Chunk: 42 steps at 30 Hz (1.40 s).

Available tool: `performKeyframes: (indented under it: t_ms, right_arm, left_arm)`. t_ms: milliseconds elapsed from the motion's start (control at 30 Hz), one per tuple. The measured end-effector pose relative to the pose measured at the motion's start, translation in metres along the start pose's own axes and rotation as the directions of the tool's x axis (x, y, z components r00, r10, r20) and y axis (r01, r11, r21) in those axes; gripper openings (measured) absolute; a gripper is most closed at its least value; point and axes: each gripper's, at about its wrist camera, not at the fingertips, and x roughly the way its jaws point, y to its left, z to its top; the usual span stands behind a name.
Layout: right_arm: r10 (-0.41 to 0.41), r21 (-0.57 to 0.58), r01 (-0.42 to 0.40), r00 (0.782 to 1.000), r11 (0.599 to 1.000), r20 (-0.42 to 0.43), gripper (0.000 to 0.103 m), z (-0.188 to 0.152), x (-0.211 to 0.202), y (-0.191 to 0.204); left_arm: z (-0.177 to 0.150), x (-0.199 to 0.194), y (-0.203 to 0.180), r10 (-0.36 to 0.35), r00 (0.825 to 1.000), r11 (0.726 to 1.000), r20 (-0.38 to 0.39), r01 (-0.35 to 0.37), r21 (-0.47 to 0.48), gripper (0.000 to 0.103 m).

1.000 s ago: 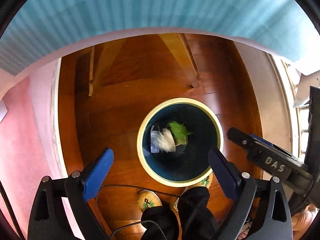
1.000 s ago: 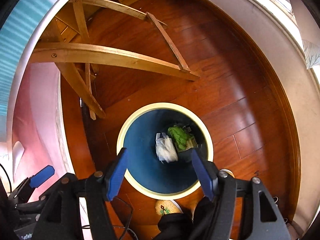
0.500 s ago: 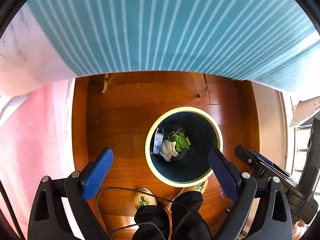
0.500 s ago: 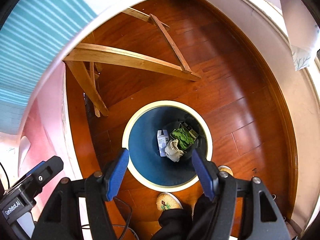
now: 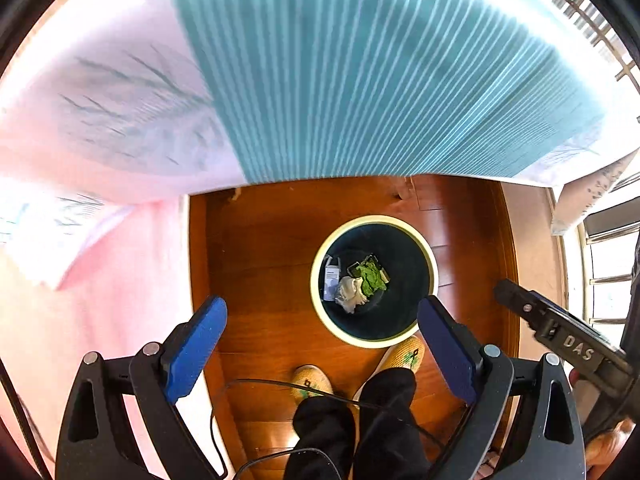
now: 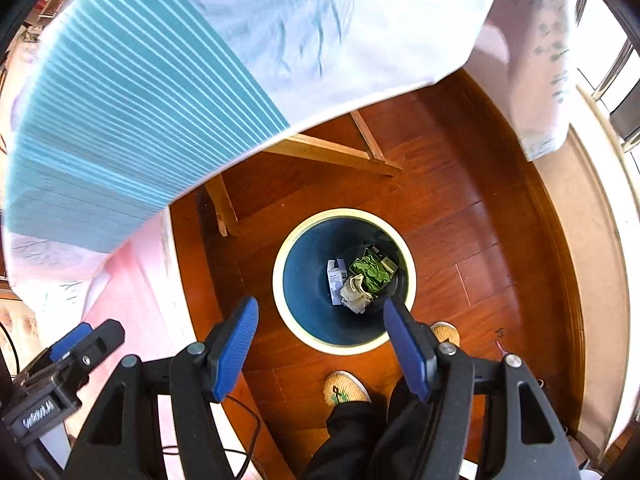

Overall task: Collect trash
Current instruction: 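Raise both open tools back toward the remaining trash on the table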

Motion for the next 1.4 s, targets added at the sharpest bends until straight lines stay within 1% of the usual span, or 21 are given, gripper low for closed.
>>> performKeyframes:
  t_ms: [100,267,367,467,567,667,800,900,1000,1133,1267,1333,1400]
  right_arm:
    - [-0.011,-0.025,0.011,1.0,1.0,0.003,0.066,-0.003,-0.028,0.003]
    - [-0.015,-0.05,0.017,1.0,0.999,0.025,0.066,-0.006,-0.084,0.007]
    - [-0.011,-0.069,0.015,0.999,0.998,0.049,0.066,-0.005,-0.116,0.012]
    - [-0.007,-0.105,0.015,0.997,0.994,0.077,0.066,-0.001,-0.149,0.022]
    - [-0.002,-0.152,0.021,0.992,0.988,0.124,0.066,0.004,-0.181,0.035]
    - [0.009,-0.189,0.026,0.983,0.982,0.182,0.066,0.012,-0.21,0.046]
    - [0.033,-0.22,0.02,0.972,0.975,0.234,0.066,0.024,-0.238,0.062]
    - [0.054,-0.246,0.014,0.962,0.969,0.269,0.066,0.035,-0.255,0.075]
    - [0.077,-0.273,0.004,0.955,0.962,0.285,0.066,0.046,-0.268,0.087]
    - [0.104,-0.326,0.004,0.944,0.945,0.312,0.066,0.061,-0.28,0.105]
    - [0.14,-0.396,0.002,0.934,0.918,0.33,0.066,0.081,-0.29,0.119]
    - [0.157,-0.432,0.003,0.929,0.902,0.334,0.066,0.091,-0.295,0.123]
    - [0.173,-0.464,0.004,0.925,0.886,0.338,0.066,0.1,-0.3,0.125]
  left_arm:
    - [0.004,-0.029,0.005,0.024,1.0,1.0,0.015,-0.024,0.005,0.095]
    - [0.011,-0.081,0.015,0.022,0.998,1.0,0.059,-0.021,-0.009,0.095]
    - [0.016,-0.118,0.017,0.025,0.994,1.0,0.107,-0.025,-0.002,0.095]
    - [0.021,-0.156,0.019,0.022,0.986,1.0,0.167,-0.023,0.002,0.095]
    - [0.029,-0.191,0.019,0.014,0.972,1.0,0.235,-0.014,0.0,0.095]
    - [0.036,-0.226,0.02,0.013,0.953,1.0,0.301,-0.013,0.0,0.095]
    - [0.048,-0.268,0.017,0.006,0.927,1.0,0.376,-0.008,0.005,0.095]
    - [0.056,-0.291,0.016,0.005,0.907,1.0,0.422,-0.007,0.004,0.095]
    - [0.064,-0.307,0.014,0.007,0.896,1.0,0.444,-0.008,-0.001,0.095]
    - [0.073,-0.32,0.012,0.023,0.877,1.0,0.48,-0.018,-0.015,0.095]
    - [0.081,-0.336,0.009,0.061,0.854,0.998,0.517,-0.042,-0.048,0.095]
    - [0.085,-0.343,0.007,0.085,0.84,0.996,0.536,-0.051,-0.078,0.095]
    - [0.086,-0.349,0.004,0.11,0.83,0.992,0.547,-0.059,-0.109,0.095]
